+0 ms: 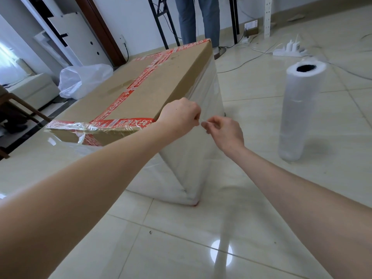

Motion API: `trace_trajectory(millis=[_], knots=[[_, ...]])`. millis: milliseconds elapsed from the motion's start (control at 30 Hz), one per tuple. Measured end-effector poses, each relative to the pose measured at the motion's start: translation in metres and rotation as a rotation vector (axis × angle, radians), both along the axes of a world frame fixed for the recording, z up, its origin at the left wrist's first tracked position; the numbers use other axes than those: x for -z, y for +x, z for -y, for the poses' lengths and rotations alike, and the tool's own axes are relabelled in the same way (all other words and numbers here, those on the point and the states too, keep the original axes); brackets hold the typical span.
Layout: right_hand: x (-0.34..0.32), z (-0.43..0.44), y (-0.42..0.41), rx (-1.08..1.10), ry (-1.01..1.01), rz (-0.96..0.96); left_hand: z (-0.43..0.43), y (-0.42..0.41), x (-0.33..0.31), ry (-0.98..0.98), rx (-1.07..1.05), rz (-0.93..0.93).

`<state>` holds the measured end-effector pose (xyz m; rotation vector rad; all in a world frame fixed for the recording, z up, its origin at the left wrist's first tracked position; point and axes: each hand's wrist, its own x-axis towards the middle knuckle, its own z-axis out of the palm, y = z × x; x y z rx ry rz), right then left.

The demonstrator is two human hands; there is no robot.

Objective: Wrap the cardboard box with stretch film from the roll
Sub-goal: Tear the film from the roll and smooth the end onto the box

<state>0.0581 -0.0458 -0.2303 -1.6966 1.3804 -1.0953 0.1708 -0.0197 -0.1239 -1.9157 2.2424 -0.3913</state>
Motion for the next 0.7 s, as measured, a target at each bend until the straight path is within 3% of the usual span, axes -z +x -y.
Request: trace_trajectory(millis=[433, 567, 700], knots=[[0.016, 0.020, -0.012, 0.121, 0.130, 0.034, 0.029, -0.014, 0.022, 0.001, 0.085, 0.091], [0.032, 0.022, -0.023, 0.092, 0.137, 0.054, 0.040, -0.025, 0.026, -0.057, 0.036, -0.120], [0.065, 0.022, -0.043, 0.013, 0.305, -0.193, 0.049, -0.021, 0.026, -0.085, -0.014, -0.182]])
